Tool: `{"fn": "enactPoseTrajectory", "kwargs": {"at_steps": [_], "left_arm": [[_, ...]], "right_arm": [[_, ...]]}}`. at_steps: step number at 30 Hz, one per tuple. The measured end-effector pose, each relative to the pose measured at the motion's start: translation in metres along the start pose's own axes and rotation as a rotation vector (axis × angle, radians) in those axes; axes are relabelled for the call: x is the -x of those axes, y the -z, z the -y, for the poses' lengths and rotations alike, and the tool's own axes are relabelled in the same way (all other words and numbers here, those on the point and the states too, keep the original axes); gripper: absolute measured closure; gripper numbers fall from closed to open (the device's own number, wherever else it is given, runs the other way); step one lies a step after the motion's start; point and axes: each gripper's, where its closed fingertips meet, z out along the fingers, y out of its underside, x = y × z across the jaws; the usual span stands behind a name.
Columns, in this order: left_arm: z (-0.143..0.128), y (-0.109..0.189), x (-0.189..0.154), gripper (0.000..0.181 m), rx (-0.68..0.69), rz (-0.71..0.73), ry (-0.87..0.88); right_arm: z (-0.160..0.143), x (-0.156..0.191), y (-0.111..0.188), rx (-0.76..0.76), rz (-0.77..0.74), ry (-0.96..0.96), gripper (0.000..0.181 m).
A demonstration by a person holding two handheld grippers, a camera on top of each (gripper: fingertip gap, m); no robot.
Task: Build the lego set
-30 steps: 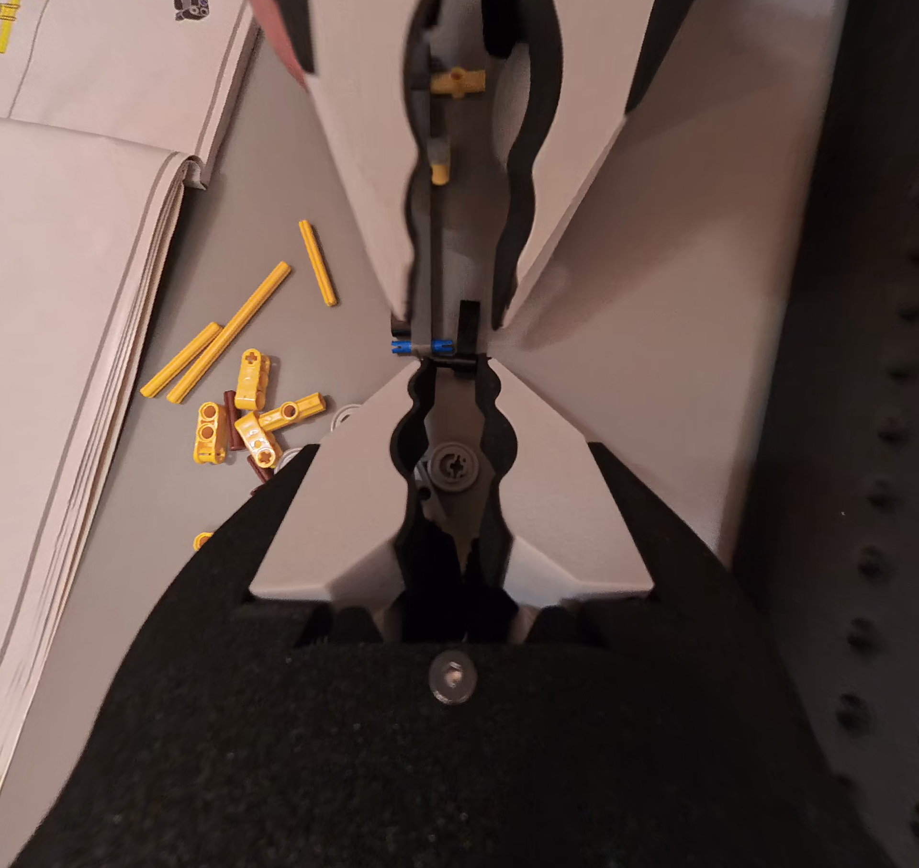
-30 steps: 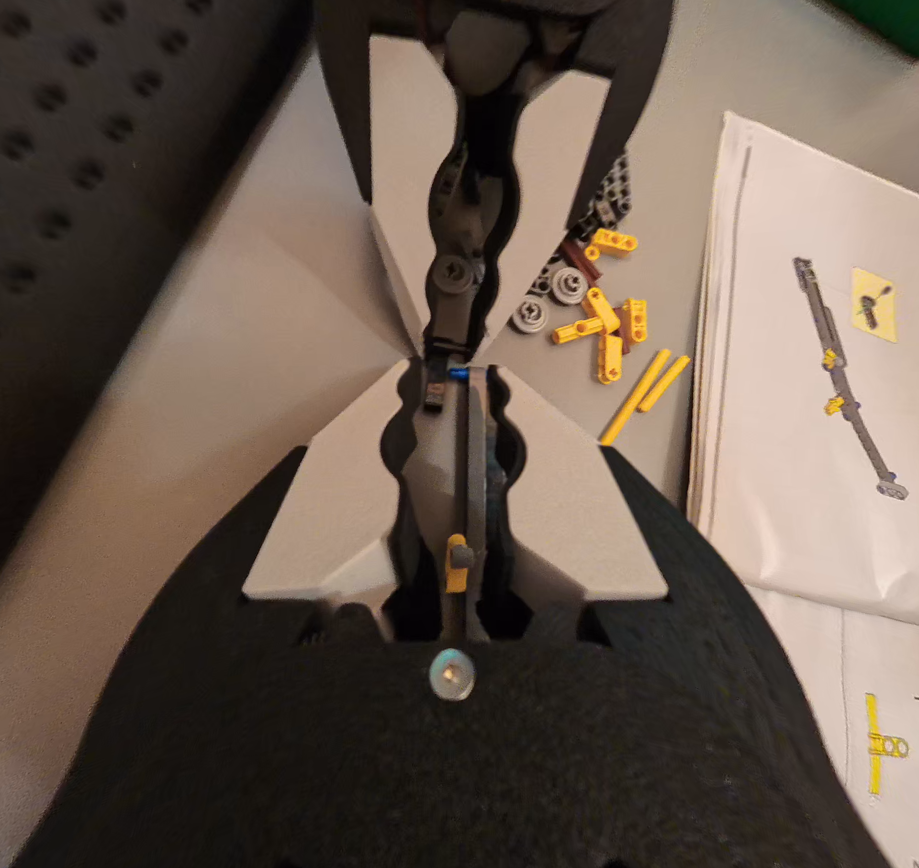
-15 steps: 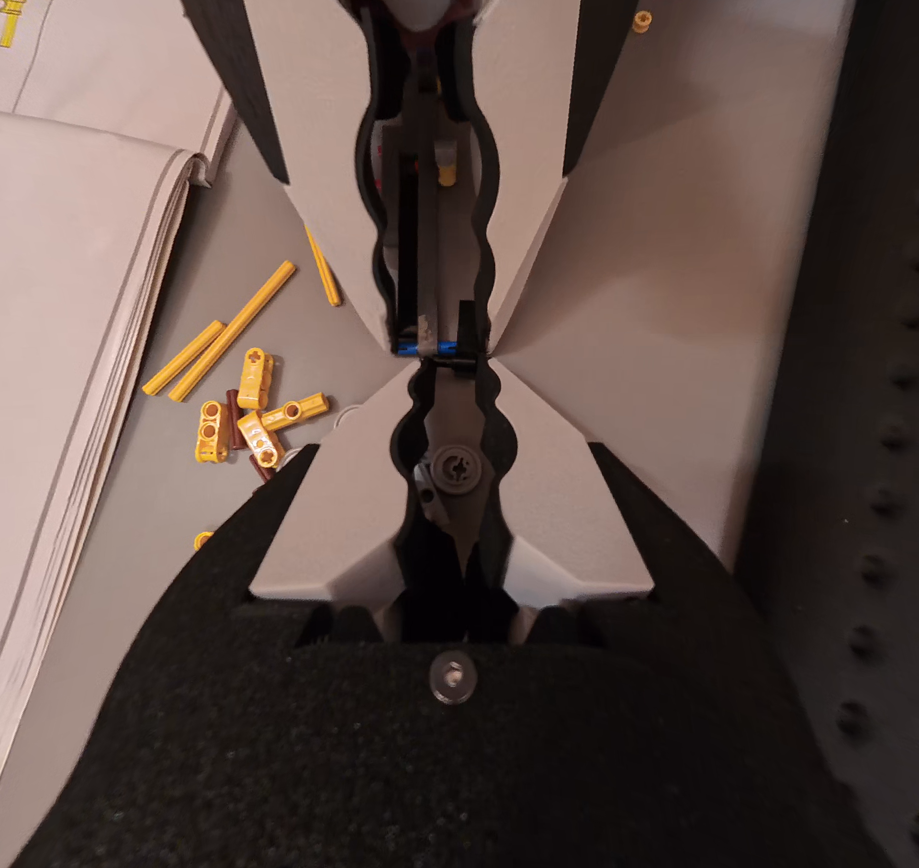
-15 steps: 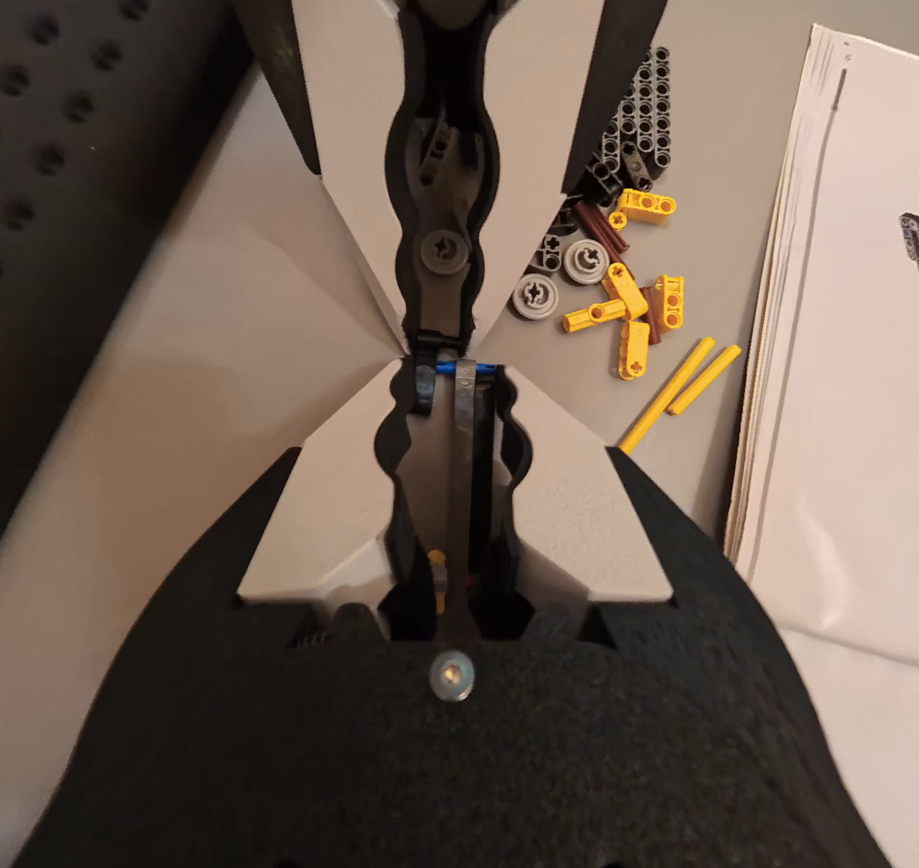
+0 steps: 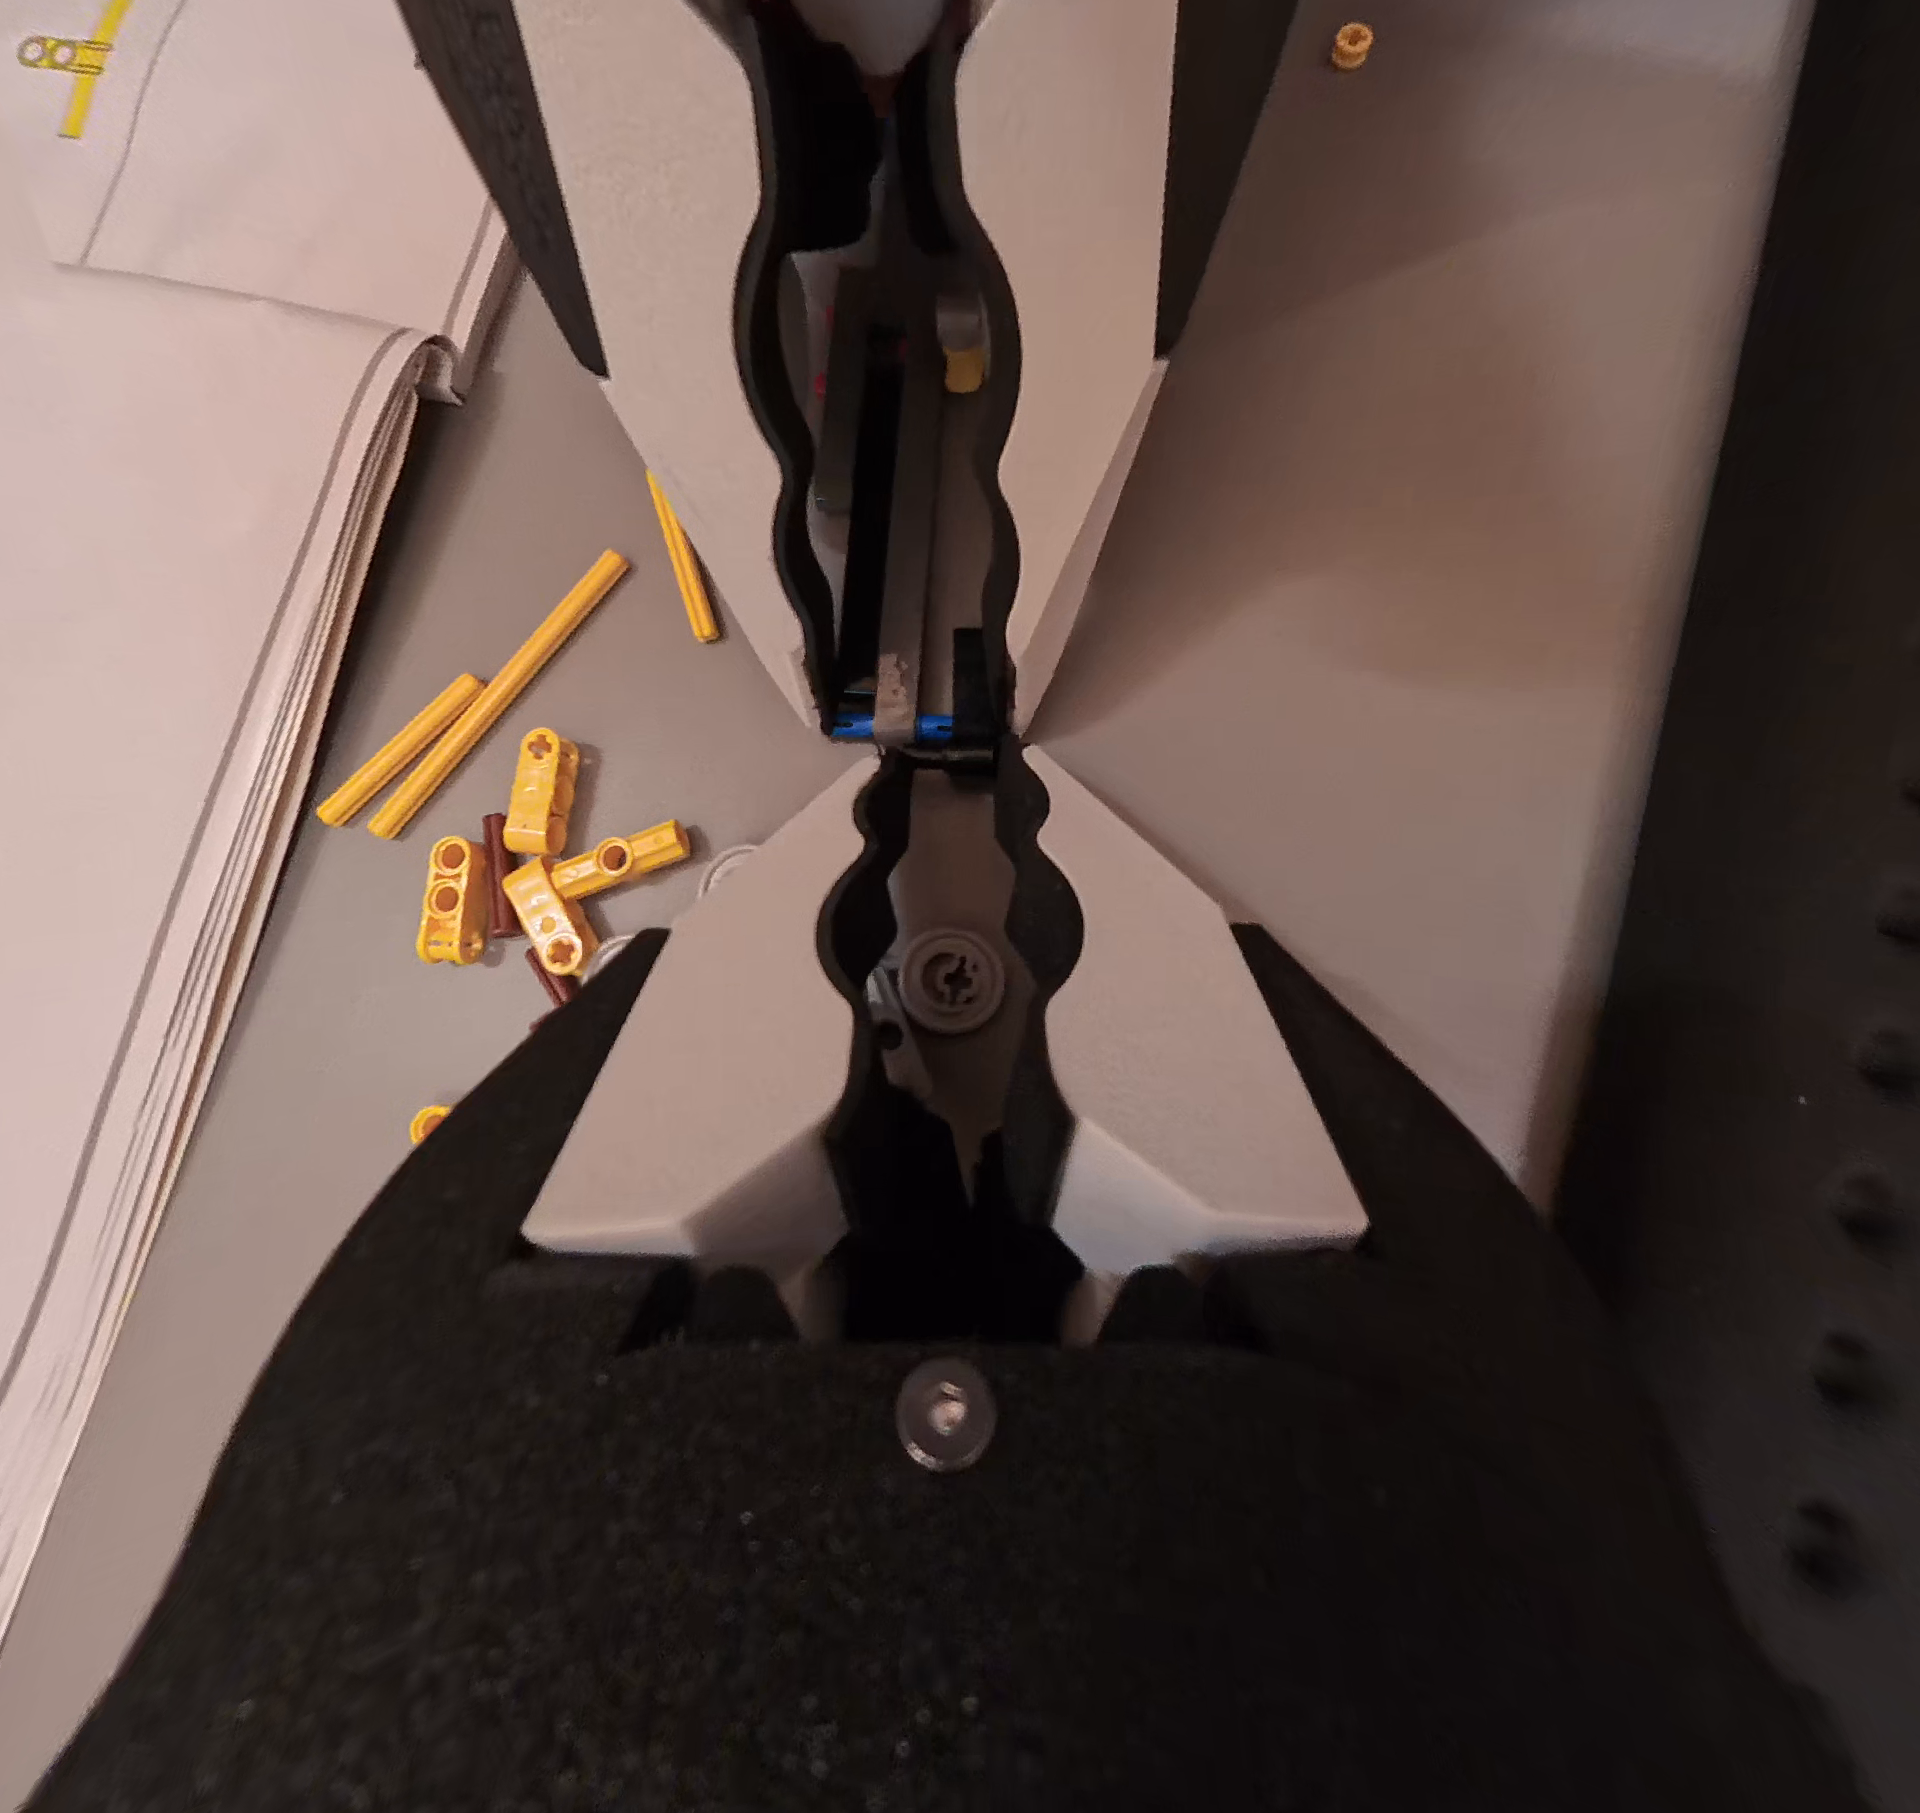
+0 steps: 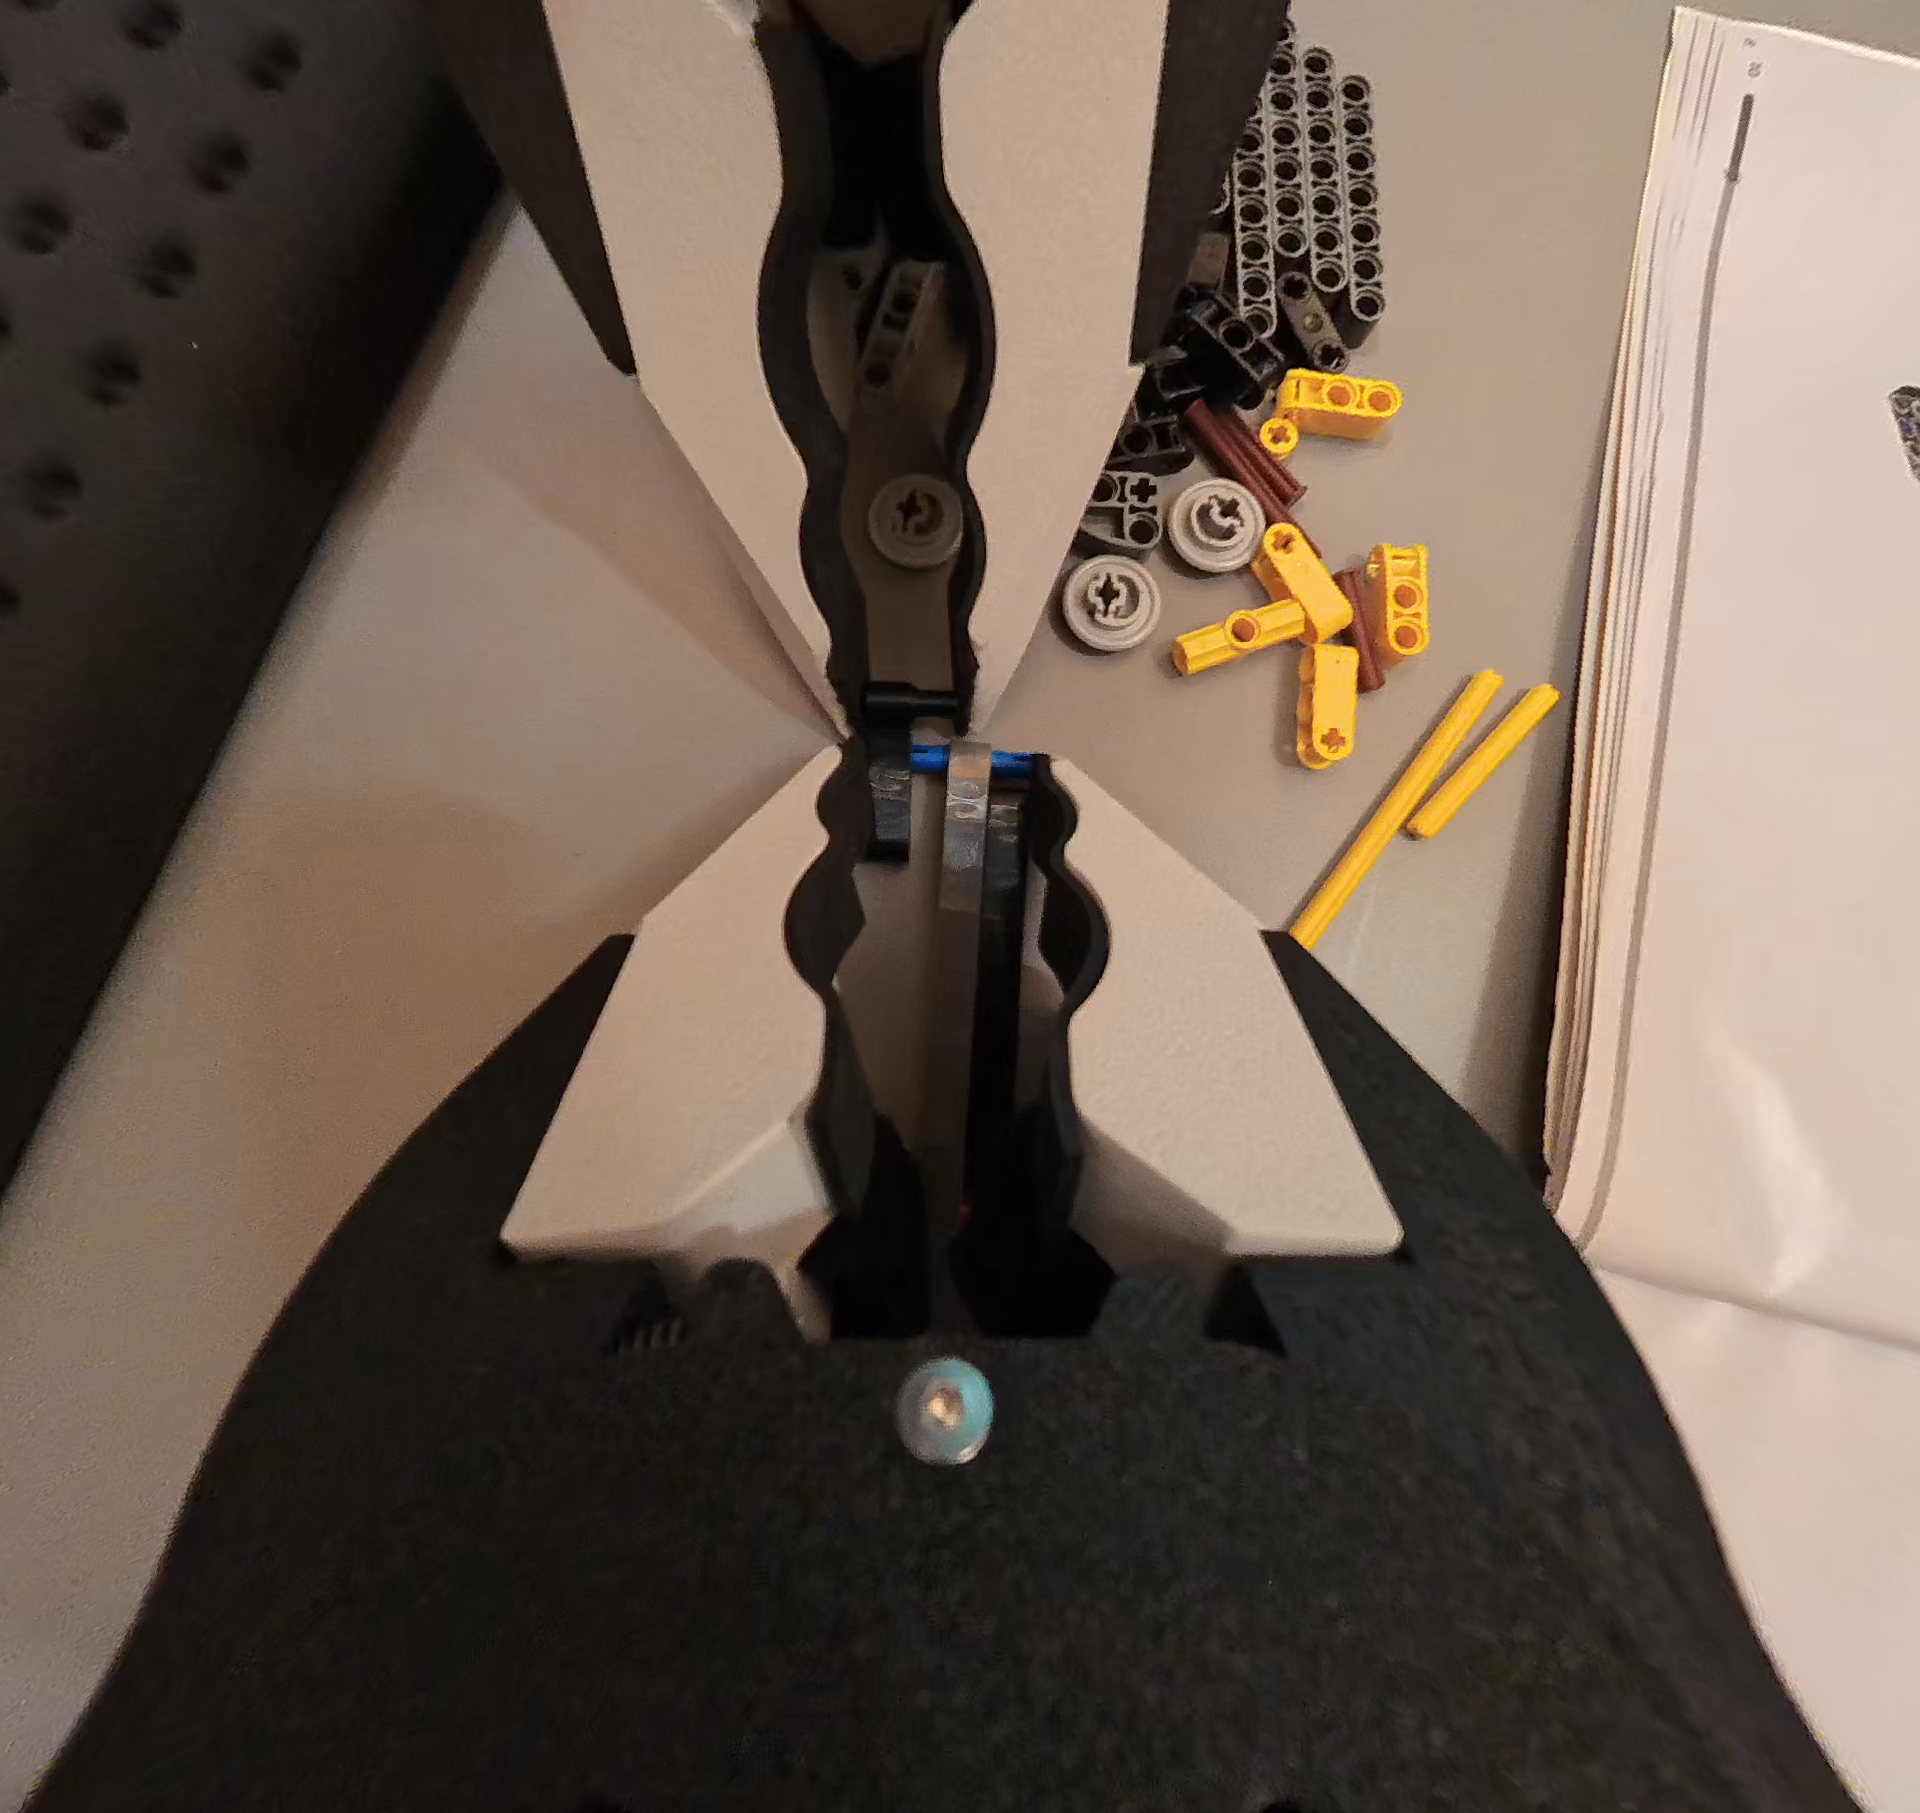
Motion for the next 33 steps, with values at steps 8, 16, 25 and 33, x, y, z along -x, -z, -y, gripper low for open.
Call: {"fn": "enactPoseTrajectory", "kwargs": {"at_steps": [8,16,25,33], "left_arm": [[0.000,-0.001,-0.001,0.167,0.011,-0.036,-0.043],[0.001,0.000,-0.001,0.166,-0.012,-0.006,-0.039],[0.002,-0.001,-0.002,0.167,-0.007,0.004,-0.030],[0.003,-0.002,-0.004,0.164,-0.005,0.023,-0.025]], "right_arm": [[0.001,0.004,0.000,-0.027,0.038,0.006,0.158],[0.002,0.004,0.020,0.030,-0.004,-0.012,0.143],[-0.013,0.007,0.011,0.110,-0.057,-0.036,0.143],[-0.011,0.006,0.011,0.087,-0.014,-0.045,0.158]]}}
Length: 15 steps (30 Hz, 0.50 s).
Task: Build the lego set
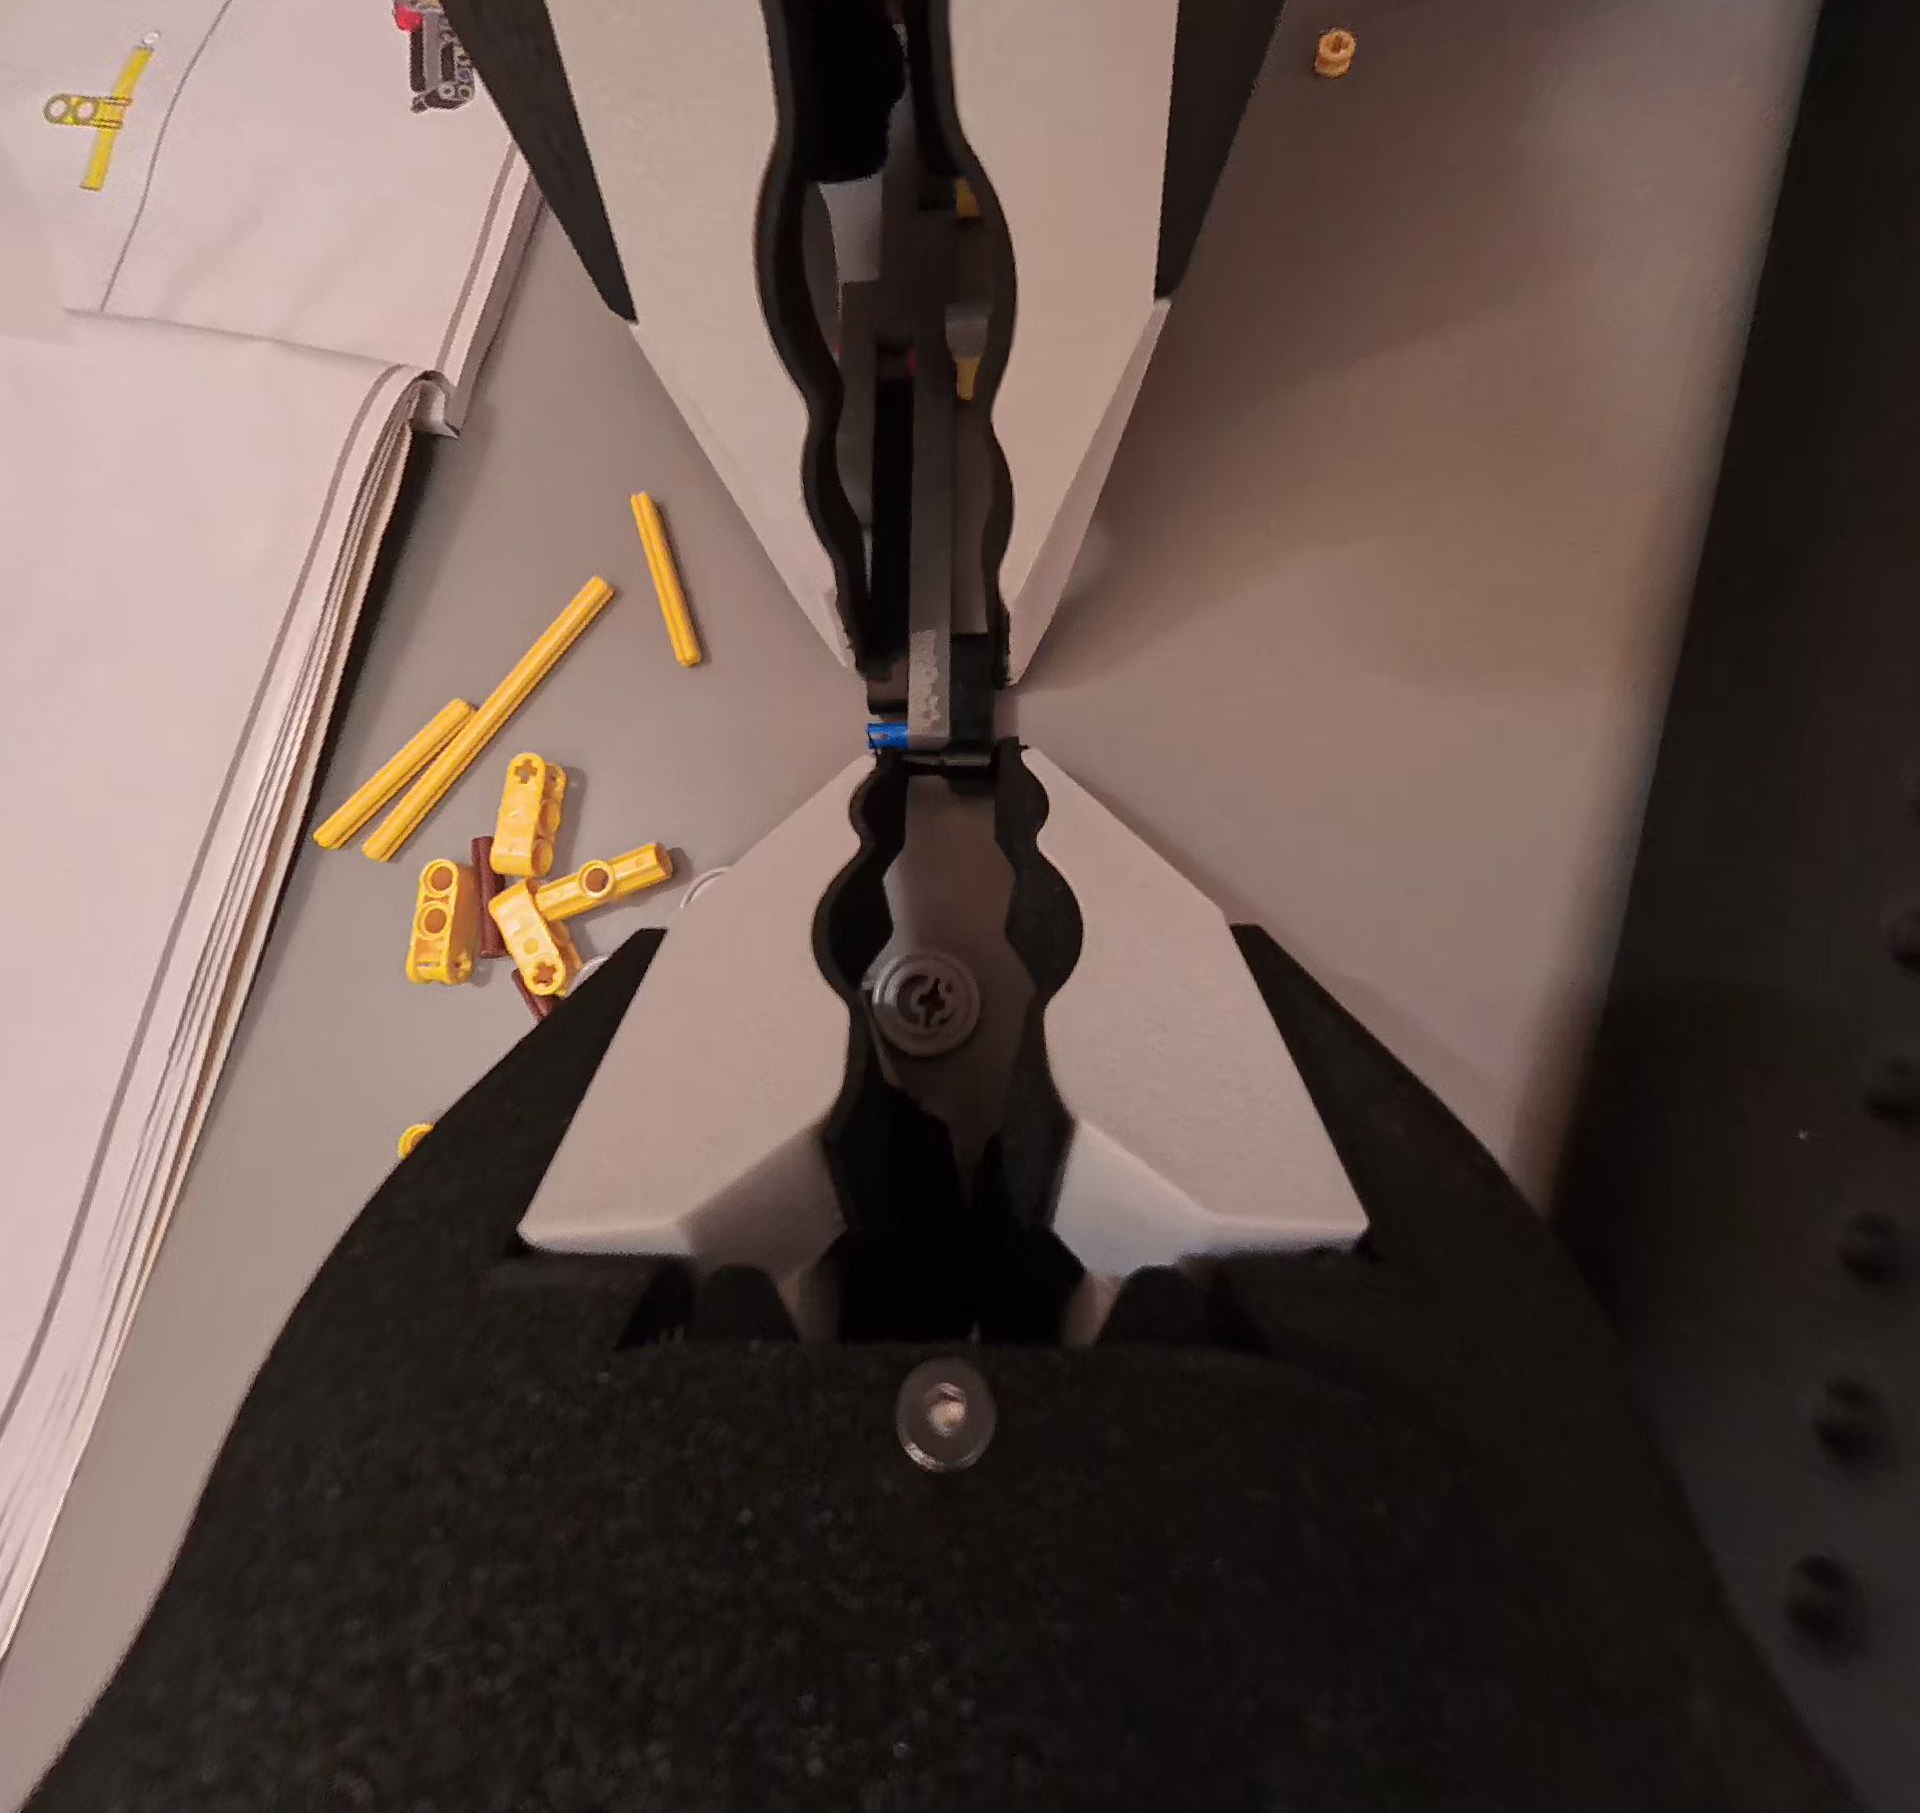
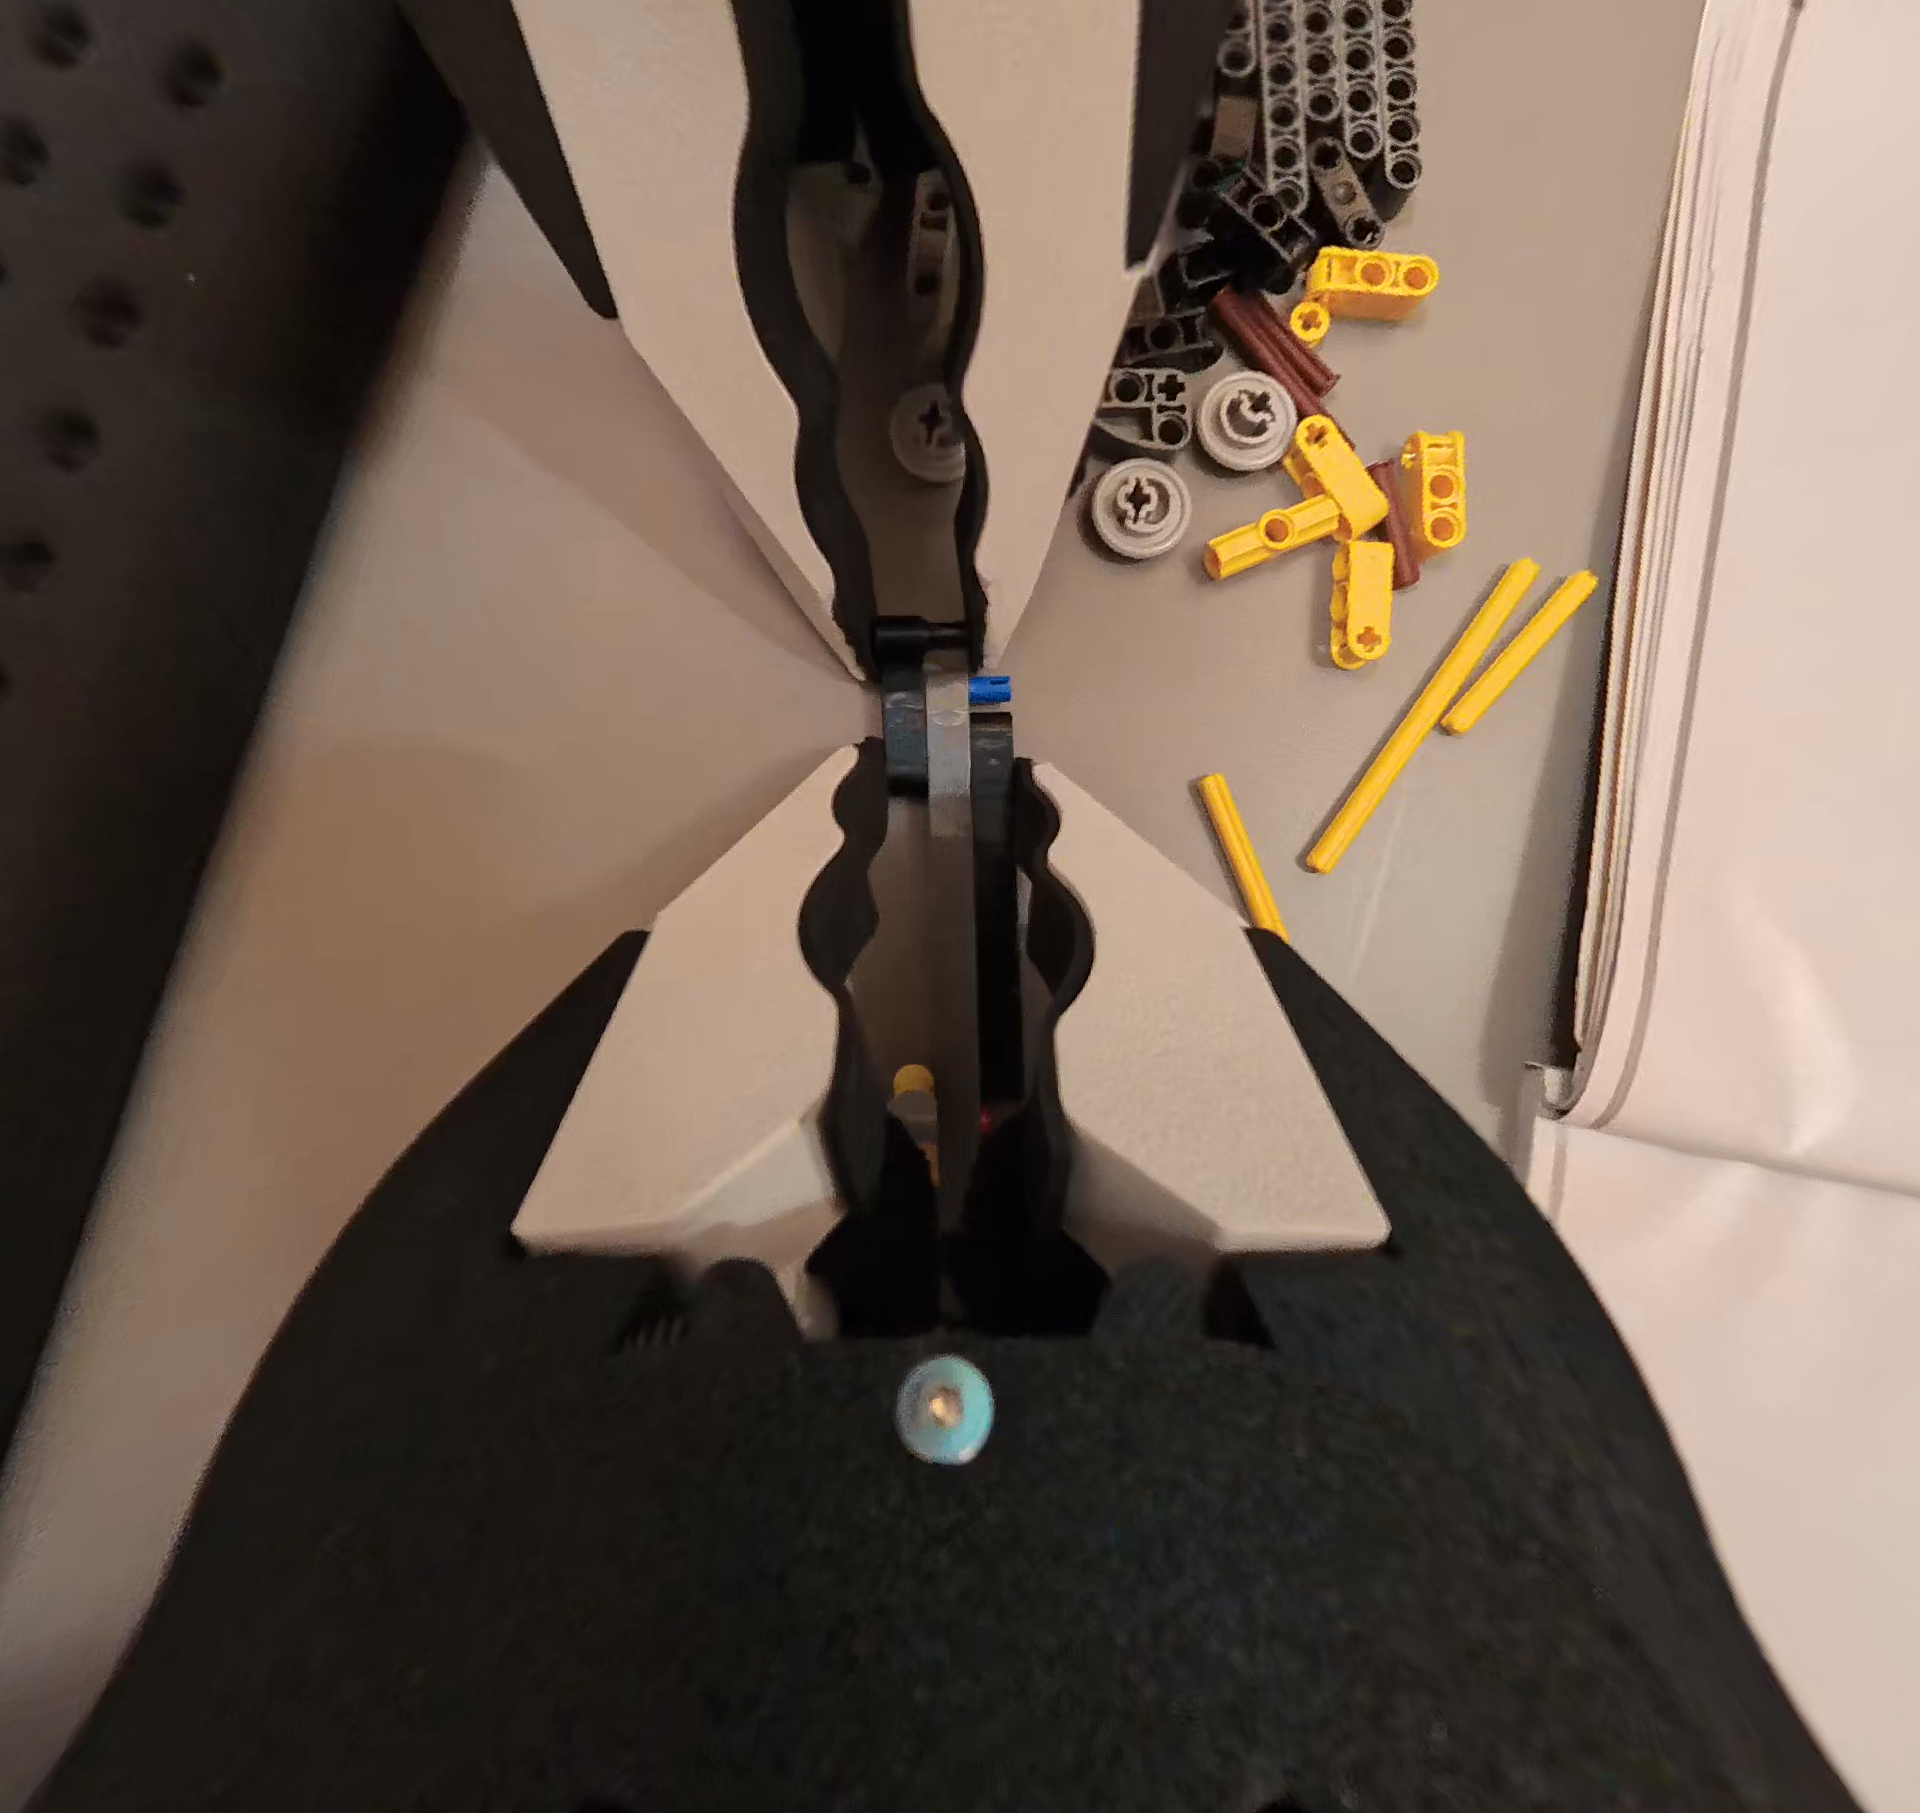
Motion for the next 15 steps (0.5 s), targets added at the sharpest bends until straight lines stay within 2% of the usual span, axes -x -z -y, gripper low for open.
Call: {"fn": "enactPoseTrajectory", "kwargs": {"at_steps": [2,4,5,8,10,13,15], "left_arm": [[0.001,0.000,0.000,0.163,0.001,0.004,0.020],[0.003,0.001,-0.002,0.162,-0.011,0.006,0.031],[0.007,0.005,-0.005,0.151,-0.034,0.003,0.042],[0.018,0.028,-0.006,0.144,-0.157,0.016,0.107],[0.019,0.047,0.007,0.145,-0.244,0.099,0.164],[0.010,0.080,0.042,0.151,-0.378,0.317,0.294],[0.004,0.104,0.062,0.157,-0.502,0.440,0.381]], "right_arm": [[0.000,-0.001,0.001,-0.014,-0.009,-0.022,0.157],[0.006,-0.005,0.013,-0.060,-0.056,-0.080,0.141],[0.012,-0.009,0.024,-0.110,-0.094,-0.120,0.142],[0.014,-0.033,0.062,-0.239,-0.331,-0.300,0.145],[0.009,-0.040,0.081,-0.335,-0.486,-0.411,0.141],[0.001,-0.041,0.101,-0.494,-0.703,-0.549,0.137],[-0.005,-0.037,0.106,-0.585,-0.787,-0.631,0.140]]}}
